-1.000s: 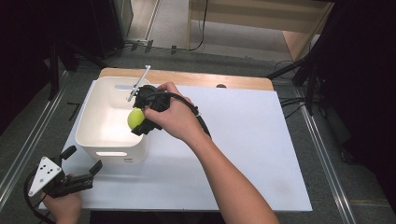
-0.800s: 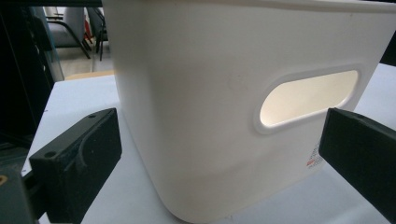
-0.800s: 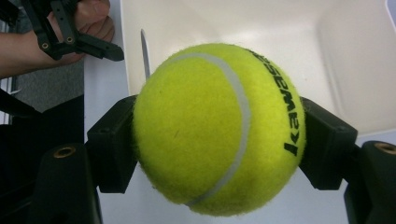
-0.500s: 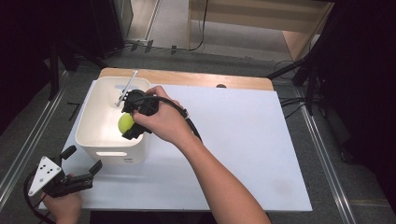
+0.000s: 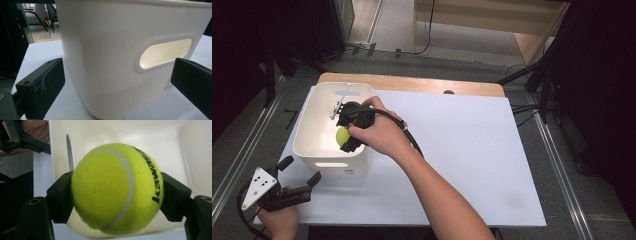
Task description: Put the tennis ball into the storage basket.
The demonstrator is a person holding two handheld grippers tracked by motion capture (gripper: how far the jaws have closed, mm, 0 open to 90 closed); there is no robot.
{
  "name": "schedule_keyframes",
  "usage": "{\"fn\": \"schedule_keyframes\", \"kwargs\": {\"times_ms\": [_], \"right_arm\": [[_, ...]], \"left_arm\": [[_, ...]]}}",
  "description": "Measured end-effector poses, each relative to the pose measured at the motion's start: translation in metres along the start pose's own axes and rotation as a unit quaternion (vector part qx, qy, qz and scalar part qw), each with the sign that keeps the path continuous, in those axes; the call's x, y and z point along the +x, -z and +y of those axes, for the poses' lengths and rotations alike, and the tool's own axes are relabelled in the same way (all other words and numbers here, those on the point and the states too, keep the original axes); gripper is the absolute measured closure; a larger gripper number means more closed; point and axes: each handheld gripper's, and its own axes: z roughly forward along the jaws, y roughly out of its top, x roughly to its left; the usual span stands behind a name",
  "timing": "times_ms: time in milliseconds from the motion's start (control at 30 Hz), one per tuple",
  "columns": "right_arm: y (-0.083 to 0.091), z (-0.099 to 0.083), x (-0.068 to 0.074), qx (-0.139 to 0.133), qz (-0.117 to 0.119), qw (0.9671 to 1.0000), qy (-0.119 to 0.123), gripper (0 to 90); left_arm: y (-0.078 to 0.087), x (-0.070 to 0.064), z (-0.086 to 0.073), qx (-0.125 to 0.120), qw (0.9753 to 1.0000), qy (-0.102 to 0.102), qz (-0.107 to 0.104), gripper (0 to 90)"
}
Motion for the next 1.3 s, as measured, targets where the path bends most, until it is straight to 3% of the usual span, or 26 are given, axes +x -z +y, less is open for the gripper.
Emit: {"fn": "schedule_keyframes", "kwargs": {"times_ms": [500,533,667,1033,1067,1167,1300], "right_arm": [[-0.017,-0.007,-0.004,0.023,0.001,0.9997,0.003,21.2],[-0.016,-0.007,-0.003,0.021,0.001,0.9997,0.009,13.9],[-0.010,-0.007,-0.002,0.007,-0.001,0.9999,0.010,9.7],[0.012,-0.023,0.000,-0.036,-0.020,0.9991,-0.006,7.1],[0.013,-0.024,0.001,-0.037,-0.018,0.9991,-0.007,1.0],[0.018,-0.031,0.002,-0.039,-0.020,0.9990,-0.010,0.0],[0.028,-0.046,0.003,-0.061,-0.029,0.9976,-0.017,0.0]], "left_arm": [[-0.001,-0.001,0.000,0.004,1.0000,-0.001,0.000,0.0],[-0.001,-0.001,0.000,0.002,1.0000,-0.001,-0.001,0.0],[-0.001,0.000,0.000,0.002,1.0000,-0.001,-0.001,0.0],[-0.001,-0.001,0.000,0.004,1.0000,-0.001,0.000,0.0],[-0.001,-0.001,0.000,0.004,1.0000,0.000,0.000,0.0],[-0.001,-0.001,0.000,0.003,1.0000,0.000,0.000,0.0],[-0.001,-0.001,0.000,0.006,1.0000,-0.003,0.002,0.0]]}}
